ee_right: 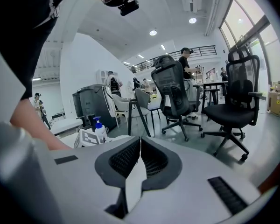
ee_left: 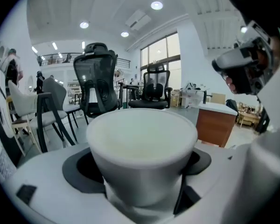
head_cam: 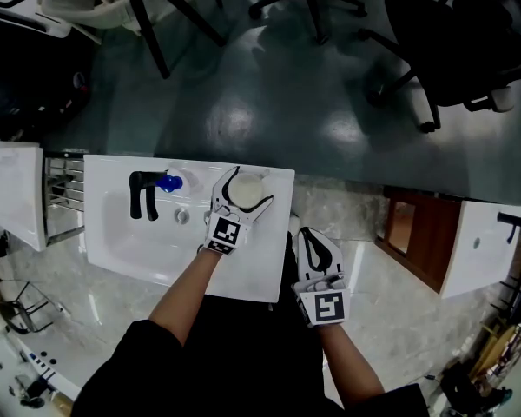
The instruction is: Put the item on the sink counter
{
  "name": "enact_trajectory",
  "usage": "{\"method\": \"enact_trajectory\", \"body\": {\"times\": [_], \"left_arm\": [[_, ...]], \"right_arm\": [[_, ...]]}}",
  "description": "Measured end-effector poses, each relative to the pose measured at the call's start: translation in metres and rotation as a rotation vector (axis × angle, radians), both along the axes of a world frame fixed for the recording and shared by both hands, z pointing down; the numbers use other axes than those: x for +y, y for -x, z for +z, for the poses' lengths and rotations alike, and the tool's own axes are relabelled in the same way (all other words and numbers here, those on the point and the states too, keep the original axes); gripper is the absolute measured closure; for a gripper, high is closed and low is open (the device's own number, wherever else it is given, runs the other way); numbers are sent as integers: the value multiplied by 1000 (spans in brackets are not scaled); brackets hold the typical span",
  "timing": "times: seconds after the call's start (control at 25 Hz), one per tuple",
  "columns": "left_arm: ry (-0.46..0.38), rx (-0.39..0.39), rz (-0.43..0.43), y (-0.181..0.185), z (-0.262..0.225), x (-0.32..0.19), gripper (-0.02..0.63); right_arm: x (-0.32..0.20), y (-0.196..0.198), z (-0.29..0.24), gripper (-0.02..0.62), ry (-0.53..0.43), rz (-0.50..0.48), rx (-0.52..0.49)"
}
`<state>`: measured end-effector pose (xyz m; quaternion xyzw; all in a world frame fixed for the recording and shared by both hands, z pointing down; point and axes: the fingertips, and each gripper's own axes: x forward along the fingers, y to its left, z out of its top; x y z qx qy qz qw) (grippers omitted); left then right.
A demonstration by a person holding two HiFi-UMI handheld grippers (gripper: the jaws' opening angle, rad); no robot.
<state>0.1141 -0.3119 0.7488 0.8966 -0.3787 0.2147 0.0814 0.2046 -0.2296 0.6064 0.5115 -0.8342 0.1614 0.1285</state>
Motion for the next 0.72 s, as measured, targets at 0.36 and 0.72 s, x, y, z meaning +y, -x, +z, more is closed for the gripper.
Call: {"method": "enact_trajectory", "body": {"times": [0.36,0.72], "left_arm": [[3,-38,7,-1,10,5,151],[7,-15,-31,8,-3,9,149]], "right_arm": [[2,3,-2,563,-9,0,-3],[11,6,-5,563,32,-8,1]]}}
